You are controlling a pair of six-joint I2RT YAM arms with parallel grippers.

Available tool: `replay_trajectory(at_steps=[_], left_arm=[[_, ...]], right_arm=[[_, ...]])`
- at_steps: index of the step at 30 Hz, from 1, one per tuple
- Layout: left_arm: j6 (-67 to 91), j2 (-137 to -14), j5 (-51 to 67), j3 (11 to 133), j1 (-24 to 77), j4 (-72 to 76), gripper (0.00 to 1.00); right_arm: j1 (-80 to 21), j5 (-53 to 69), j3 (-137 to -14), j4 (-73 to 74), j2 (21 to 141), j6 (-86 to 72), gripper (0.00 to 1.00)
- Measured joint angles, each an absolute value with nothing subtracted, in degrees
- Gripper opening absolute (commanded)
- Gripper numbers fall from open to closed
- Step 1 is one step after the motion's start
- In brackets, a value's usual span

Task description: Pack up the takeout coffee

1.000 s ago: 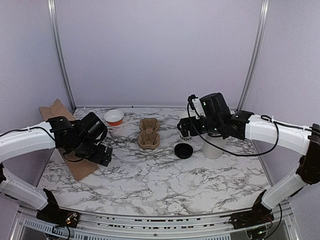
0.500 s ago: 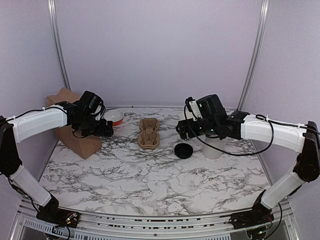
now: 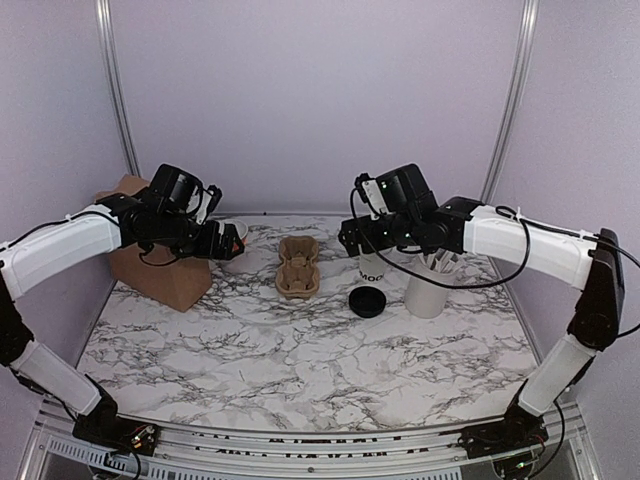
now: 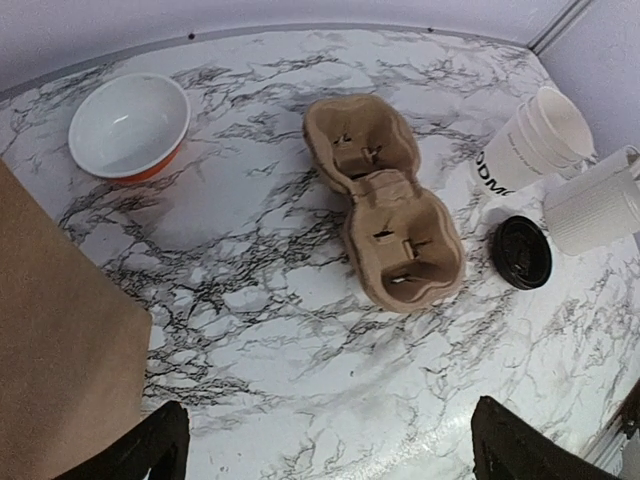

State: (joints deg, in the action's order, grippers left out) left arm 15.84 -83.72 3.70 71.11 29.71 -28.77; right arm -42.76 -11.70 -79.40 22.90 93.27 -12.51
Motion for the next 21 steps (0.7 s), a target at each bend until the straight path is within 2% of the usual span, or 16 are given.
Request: replay_trajectory(at_steps=[2,10,17,21], left_arm=[[15.5,-81.5,5.0,71.1,31.1,-28.1,0.99],[13.5,-77.2,8.0,71.5,33.7,-25.5,0.99],[12.1,-70.1,3.5,65.0,33.7,-20.5,0.99],[11.0,-66.6,-0.2,62.3,33.7,-18.6,0.99]], right_arm=[[-42.7,-12.0,-81.9,24.3,94.6,-11.8,0.92],[-40.5,-12.1,-90.3,30.0,101.7,-8.8,0.66],[-38.0,-12.2,-95.4,34.0,107.4,-6.7,0.41],[-36.3,-12.2,-96.7,35.3,109.6,-5.8,0.35]])
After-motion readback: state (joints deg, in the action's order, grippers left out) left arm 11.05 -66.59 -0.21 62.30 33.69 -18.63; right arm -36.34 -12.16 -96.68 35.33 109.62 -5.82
